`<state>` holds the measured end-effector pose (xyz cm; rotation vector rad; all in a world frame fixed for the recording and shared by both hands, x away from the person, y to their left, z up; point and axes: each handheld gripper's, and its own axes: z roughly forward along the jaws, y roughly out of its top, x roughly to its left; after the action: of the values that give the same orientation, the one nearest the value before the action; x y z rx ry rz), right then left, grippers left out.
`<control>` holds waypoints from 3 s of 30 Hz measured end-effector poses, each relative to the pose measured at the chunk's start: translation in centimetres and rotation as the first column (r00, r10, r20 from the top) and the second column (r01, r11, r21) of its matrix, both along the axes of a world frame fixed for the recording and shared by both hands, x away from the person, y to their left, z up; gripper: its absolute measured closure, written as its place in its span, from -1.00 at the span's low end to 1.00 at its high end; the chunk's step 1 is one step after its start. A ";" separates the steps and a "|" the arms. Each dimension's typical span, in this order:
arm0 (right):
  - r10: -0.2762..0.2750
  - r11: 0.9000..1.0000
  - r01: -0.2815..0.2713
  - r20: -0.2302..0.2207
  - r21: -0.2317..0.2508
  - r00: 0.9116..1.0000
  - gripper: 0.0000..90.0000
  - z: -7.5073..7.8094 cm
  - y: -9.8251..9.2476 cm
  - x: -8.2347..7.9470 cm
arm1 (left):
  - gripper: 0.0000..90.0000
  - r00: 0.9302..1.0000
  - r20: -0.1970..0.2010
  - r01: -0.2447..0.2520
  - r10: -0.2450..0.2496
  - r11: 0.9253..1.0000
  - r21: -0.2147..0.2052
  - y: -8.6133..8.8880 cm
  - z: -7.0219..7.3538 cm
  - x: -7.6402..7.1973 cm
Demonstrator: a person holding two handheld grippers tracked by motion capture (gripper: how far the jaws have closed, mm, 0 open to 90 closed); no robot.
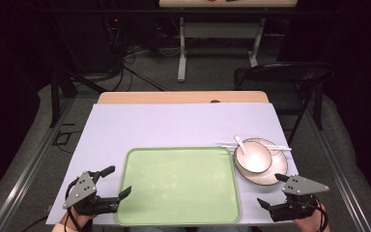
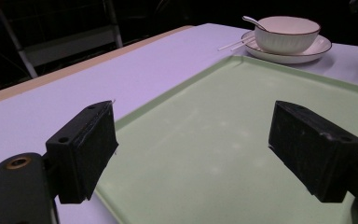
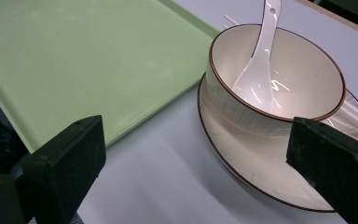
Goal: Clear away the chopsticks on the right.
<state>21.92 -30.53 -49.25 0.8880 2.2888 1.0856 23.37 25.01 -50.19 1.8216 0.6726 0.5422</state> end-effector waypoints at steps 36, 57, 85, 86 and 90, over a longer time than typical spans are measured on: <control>-0.034 0.999 0.034 0.037 -0.018 0.999 -0.96 0.5 0.1 0.4 | -0.74 1.000 0.014 0.008 -0.008 1.000 -0.009 0.1 0.0 -0.1; -0.103 0.994 0.104 0.051 -0.014 0.993 -1.00 2.2 -0.5 2.7 | -0.80 1.000 0.016 -0.011 0.012 0.999 -0.038 0.3 0.0 -0.2; -0.204 0.976 0.201 -0.026 -0.084 0.979 -1.00 4.2 -4.2 11.1 | -0.81 1.000 0.010 -0.014 0.014 0.999 -0.047 0.4 0.0 -0.2; -0.205 0.976 0.202 -0.030 -0.085 0.978 -1.00 4.3 -4.3 11.4 | -0.81 1.000 0.010 -0.013 0.014 0.999 -0.047 0.4 0.0 -0.2; -0.213 0.973 0.207 -0.047 -0.099 0.976 -1.00 4.5 -4.5 12.7 | -0.81 1.000 0.008 -0.013 0.014 0.999 -0.047 0.4 0.0 -0.2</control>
<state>34.59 -35.05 -44.75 1.1075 2.2107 0.8656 23.21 25.40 -50.21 1.7709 0.6872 0.5378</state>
